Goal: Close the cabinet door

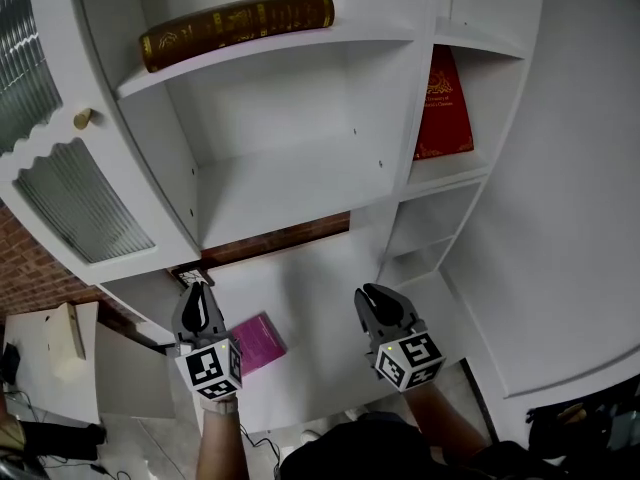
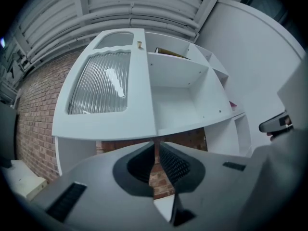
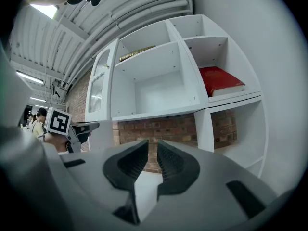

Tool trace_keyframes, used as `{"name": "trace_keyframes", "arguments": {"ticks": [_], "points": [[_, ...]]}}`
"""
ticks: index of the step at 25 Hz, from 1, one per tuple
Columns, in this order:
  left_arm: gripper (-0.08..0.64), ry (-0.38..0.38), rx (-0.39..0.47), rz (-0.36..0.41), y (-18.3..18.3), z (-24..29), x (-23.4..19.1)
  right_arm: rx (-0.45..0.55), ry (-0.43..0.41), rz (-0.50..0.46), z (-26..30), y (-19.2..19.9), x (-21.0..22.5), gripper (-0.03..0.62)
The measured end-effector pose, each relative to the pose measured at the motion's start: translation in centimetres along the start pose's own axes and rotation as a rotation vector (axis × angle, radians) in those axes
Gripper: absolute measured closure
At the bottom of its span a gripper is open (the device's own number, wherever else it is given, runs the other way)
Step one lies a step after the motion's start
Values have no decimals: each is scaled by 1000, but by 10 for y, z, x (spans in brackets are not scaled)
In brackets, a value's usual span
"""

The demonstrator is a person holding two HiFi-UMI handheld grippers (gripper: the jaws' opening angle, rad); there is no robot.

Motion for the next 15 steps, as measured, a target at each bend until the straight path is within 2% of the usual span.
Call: {"name": "trace_keyframes", "arguments": {"ticks": [4, 10, 15], "points": [[526, 18, -26, 3, 7, -15, 4, -18, -48, 7, 4, 7, -9, 526], [526, 2, -47, 18, 18, -36, 4, -45, -114, 19, 10, 19, -24, 526], [526, 5, -95, 0, 30, -61, 6, -79, -180, 19, 11, 34, -43, 526]]}}
Point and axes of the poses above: the fingertips, and each gripper's own axes: z forward along the fingers, x to its right, y out of its underside, the point moved 9 cm from there along -z, backward along the fingers, and after that the axes turned 13 degrees about x, right-handed, at the moved point
